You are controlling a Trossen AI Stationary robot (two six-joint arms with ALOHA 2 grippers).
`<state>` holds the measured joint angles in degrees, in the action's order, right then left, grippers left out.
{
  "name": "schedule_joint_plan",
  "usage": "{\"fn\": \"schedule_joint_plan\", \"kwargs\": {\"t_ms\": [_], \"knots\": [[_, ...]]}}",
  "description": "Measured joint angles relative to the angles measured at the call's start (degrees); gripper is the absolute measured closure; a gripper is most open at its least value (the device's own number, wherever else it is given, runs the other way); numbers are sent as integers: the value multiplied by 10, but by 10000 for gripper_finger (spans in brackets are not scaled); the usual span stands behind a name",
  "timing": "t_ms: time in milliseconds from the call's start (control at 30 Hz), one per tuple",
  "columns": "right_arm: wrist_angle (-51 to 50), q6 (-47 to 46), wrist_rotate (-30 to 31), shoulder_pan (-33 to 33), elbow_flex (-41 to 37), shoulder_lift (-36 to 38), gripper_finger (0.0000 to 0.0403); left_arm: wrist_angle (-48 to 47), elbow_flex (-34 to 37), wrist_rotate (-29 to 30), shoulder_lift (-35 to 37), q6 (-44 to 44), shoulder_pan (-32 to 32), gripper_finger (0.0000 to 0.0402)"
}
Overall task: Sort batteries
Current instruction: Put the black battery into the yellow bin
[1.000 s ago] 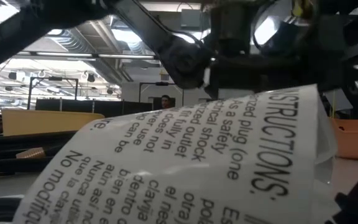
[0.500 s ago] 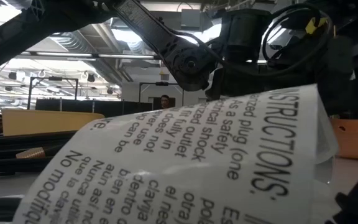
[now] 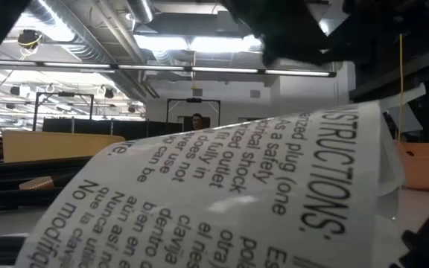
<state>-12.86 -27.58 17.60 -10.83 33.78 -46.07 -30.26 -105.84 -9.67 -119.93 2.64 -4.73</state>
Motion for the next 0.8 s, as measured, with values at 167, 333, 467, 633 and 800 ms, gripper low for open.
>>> {"fn": "schedule_joint_plan", "kwargs": {"t_ms": [167,333,467,633,800], "knots": [[-4,-78,30,1,0,-55,259,-151,0,33,73,16,-3,266],[9,-123,23,18,1,-130,259,-195,42,88,155,7,5,266],[67,-137,-24,40,1,-195,259,-204,111,114,234,-29,14,265],[137,-166,-91,67,2,-274,259,-197,201,155,334,-71,14,265],[131,-194,-112,75,31,-348,259,-173,285,187,416,-87,10,265]]}}
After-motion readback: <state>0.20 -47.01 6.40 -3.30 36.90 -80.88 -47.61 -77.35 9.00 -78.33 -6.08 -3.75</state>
